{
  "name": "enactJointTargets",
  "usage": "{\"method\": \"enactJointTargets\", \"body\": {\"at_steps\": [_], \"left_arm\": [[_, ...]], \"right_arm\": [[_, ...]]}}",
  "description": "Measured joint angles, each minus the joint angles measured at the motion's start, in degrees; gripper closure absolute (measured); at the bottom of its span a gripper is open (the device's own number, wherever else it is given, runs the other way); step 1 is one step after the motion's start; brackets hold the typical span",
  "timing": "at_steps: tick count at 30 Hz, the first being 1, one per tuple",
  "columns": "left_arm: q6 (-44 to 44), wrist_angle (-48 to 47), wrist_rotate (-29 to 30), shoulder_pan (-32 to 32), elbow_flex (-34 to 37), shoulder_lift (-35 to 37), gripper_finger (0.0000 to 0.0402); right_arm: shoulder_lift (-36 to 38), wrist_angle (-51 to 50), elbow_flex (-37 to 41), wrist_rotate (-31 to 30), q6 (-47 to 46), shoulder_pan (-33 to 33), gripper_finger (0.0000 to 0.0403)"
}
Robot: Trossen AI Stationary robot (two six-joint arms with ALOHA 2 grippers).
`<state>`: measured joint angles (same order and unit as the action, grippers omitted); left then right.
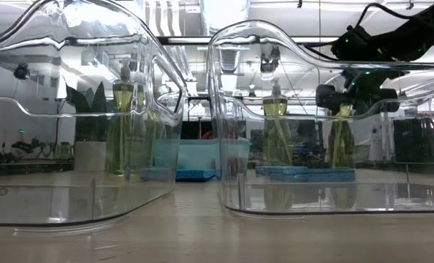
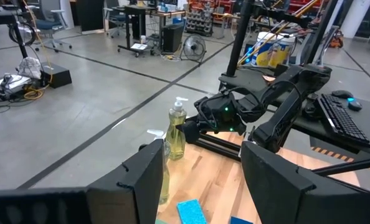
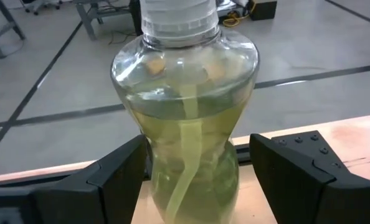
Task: Pick & Place Kitchen Sink Supplies
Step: Put the soap dispenser into the right transparent bin
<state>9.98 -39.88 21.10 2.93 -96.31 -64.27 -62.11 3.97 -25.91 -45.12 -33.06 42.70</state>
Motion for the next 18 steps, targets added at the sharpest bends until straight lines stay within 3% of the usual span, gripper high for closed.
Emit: {"method": "enactJointTargets", "body": {"at_steps": [12, 18], "left_arm": [[0.1, 0.0, 0.0, 0.0, 0.0, 0.0, 0.0195], [0.0, 0.0, 0.0, 0.0, 0.0, 0.0, 0.0195]], "right_arm": [[-1.1, 0.4, 0.0, -1.5, -1.8, 0.0, 0.0135], [-0.9, -0.1, 0.0, -1.6, -4.0, 0.7, 0.0117]]}}
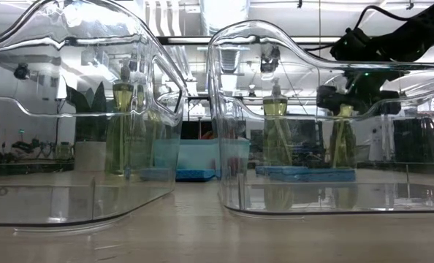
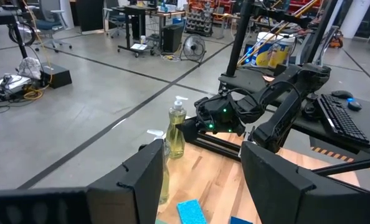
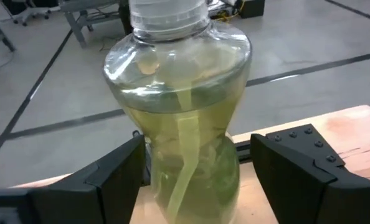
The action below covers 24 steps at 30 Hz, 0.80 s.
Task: Pick & Place Kitchen Sink Supplies
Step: Put the soap dispenser into the right transparent bin
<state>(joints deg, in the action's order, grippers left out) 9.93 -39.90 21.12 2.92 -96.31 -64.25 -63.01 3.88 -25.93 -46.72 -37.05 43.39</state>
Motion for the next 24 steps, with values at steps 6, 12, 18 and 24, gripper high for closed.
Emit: {"method": "enactJointTargets", "body": {"at_steps": [6, 12, 18, 24], "left_arm": [[0.0, 0.0, 0.0, 0.0, 0.0, -0.1, 0.0195], [0.0, 0.0, 0.0, 0.0, 0.0, -0.1, 0.0195], [0.1, 0.0, 0.0, 0.0, 0.0, -0.1, 0.0195], [0.2, 0.0, 0.0, 0.0, 0.0, -0.1, 0.0195]], "right_arm": [[0.4, -4.9, -0.8, 3.3, -5.6, 1.3, 0.0086], [0.4, -6.6, -0.8, 0.4, -1.9, 1.3, 0.0066], [0.4, -3.8, -0.9, -1.2, 1.1, 2.1, 0.0055], [0.4, -2.8, -0.9, -1.0, 0.1, 2.1, 0.0062]]}}
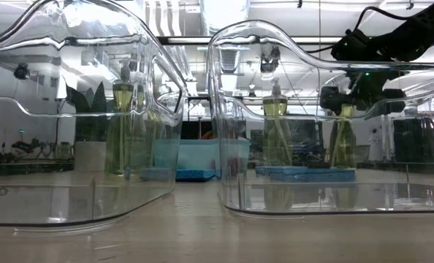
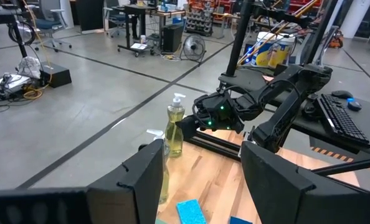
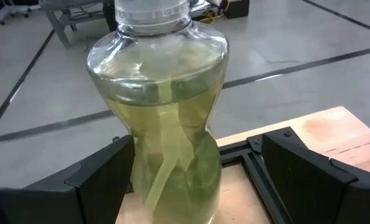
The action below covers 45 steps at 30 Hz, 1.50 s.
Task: Pick & Place Kitchen Sink Supplies
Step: Put the soap dispenser into the right transparent bin
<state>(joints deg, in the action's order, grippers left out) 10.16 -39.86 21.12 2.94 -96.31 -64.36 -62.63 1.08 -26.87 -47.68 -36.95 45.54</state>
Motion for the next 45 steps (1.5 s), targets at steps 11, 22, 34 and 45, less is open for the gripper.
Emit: {"method": "enactJointTargets", "body": {"at_steps": [11, 22, 34, 45], "left_arm": [[0.4, 0.0, 0.0, 0.0, 0.0, 0.0, 0.0195], [0.4, 0.0, 0.0, 0.0, 0.0, 0.0, 0.0195], [0.4, 0.0, 0.0, 0.0, 0.0, 0.0, 0.0195], [0.3, -2.8, -0.5, 0.0, 0.0, 0.0, 0.0195]], "right_arm": [[-0.1, 0.8, 0.0, 0.1, -0.2, 0.0, 0.0098], [-0.1, 1.0, 0.1, 1.3, -0.6, -0.2, 0.0193], [1.3, -3.4, 0.1, 13.2, -3.2, -1.1, 0.0285], [7.8, -6.9, 0.1, 34.7, 2.2, -1.5, 0.0372]]}}
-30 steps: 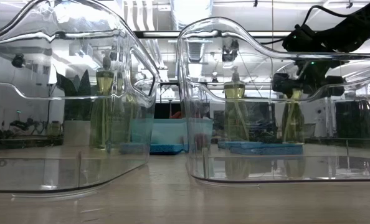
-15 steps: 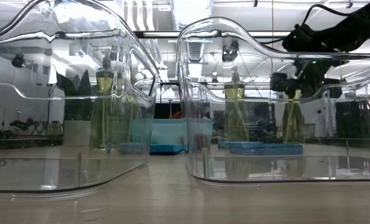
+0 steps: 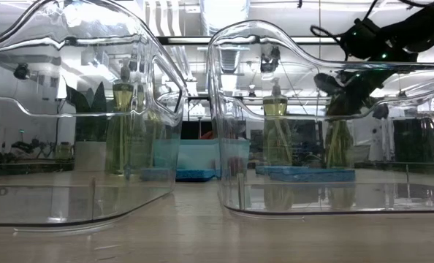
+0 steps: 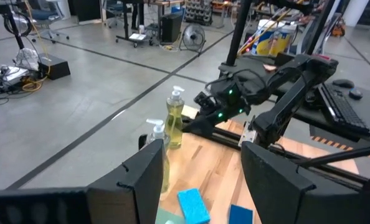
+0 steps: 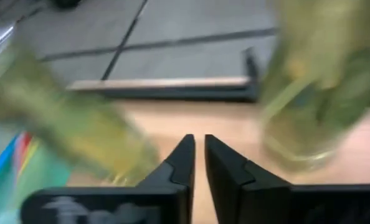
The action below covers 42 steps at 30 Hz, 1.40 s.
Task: Pick & Place Kitchen Sink Supplies
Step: Put the soap dispenser into the right transparent bin
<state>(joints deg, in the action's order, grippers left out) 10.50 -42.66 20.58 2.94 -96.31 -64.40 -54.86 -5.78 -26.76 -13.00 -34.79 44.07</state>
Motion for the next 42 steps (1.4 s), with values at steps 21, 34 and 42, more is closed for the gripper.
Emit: {"method": "enactJointTargets", "body": {"at_steps": [21, 34, 42], "left_arm": [[-0.3, -0.3, -2.1, 0.0, 0.0, 0.1, 0.0195], [-1.3, -0.3, -2.8, 0.0, 0.0, 0.1, 0.0195], [-2.1, -0.3, -2.8, 0.0, 0.0, 0.1, 0.0195]], "right_arm": [[5.4, 7.7, 0.2, 22.5, -19.9, -0.5, 0.0304], [10.7, 14.7, -10.7, 17.2, -14.7, -0.9, 0.0154], [9.0, -8.0, -24.4, 13.9, 2.6, -0.9, 0.012]]}}
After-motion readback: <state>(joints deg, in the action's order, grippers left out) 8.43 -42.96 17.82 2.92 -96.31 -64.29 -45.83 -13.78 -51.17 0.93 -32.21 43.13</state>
